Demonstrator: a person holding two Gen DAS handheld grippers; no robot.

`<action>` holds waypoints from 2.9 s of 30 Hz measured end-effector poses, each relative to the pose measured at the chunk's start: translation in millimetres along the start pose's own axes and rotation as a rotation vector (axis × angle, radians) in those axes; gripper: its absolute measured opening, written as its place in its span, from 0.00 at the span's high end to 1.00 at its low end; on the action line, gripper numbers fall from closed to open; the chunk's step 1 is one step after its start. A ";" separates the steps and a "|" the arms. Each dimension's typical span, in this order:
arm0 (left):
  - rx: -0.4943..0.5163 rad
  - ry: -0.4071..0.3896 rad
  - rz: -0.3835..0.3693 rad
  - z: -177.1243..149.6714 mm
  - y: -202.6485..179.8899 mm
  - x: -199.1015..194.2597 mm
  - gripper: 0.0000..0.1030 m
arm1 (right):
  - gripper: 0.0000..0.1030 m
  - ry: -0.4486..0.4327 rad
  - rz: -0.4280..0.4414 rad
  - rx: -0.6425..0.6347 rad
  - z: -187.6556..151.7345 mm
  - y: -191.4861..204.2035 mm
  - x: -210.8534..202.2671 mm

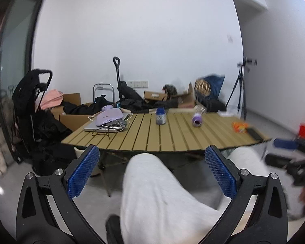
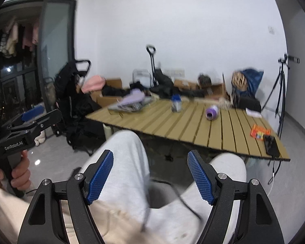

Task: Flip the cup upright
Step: 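Move both tools toward the purple bottle lying on its side, then close the right gripper around the lying purple bottle and lift it, then grasp the purple bottle with the left gripper while the right gripper releases it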

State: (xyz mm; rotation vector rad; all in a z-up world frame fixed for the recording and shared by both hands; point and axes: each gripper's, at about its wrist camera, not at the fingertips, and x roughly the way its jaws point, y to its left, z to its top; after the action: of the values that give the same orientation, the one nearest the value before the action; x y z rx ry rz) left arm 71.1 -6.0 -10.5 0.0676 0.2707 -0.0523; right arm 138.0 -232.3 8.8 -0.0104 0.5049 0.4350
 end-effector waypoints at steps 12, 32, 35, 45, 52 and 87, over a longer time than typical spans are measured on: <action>0.022 0.064 -0.020 57.4 -18.6 190.9 0.00 | 0.22 0.096 -0.087 0.048 90.4 -99.9 133.0; 0.045 0.338 -0.411 100.0 -75.6 504.6 0.00 | 0.22 0.245 -0.278 0.244 158.1 -268.4 424.9; 0.033 0.352 -0.401 101.5 -79.7 532.6 0.00 | 0.22 0.279 -0.339 0.257 157.3 -288.5 468.2; 0.060 0.420 -0.416 83.7 -103.6 582.5 0.00 | 0.31 0.296 -0.160 0.195 133.0 -295.5 481.7; 0.123 0.399 -0.490 65.3 -144.7 593.7 0.04 | 0.31 0.288 0.073 -0.040 108.8 -251.1 445.8; 0.489 0.924 -0.510 58.9 -178.8 659.2 0.42 | 0.23 0.197 -0.160 0.211 110.0 -330.9 423.8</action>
State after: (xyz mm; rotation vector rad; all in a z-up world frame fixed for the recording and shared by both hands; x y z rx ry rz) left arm 710.3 -216.5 -141.8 0.5144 1.1928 -0.6038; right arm 656.7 -350.5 -125.9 0.1096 0.7366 0.2233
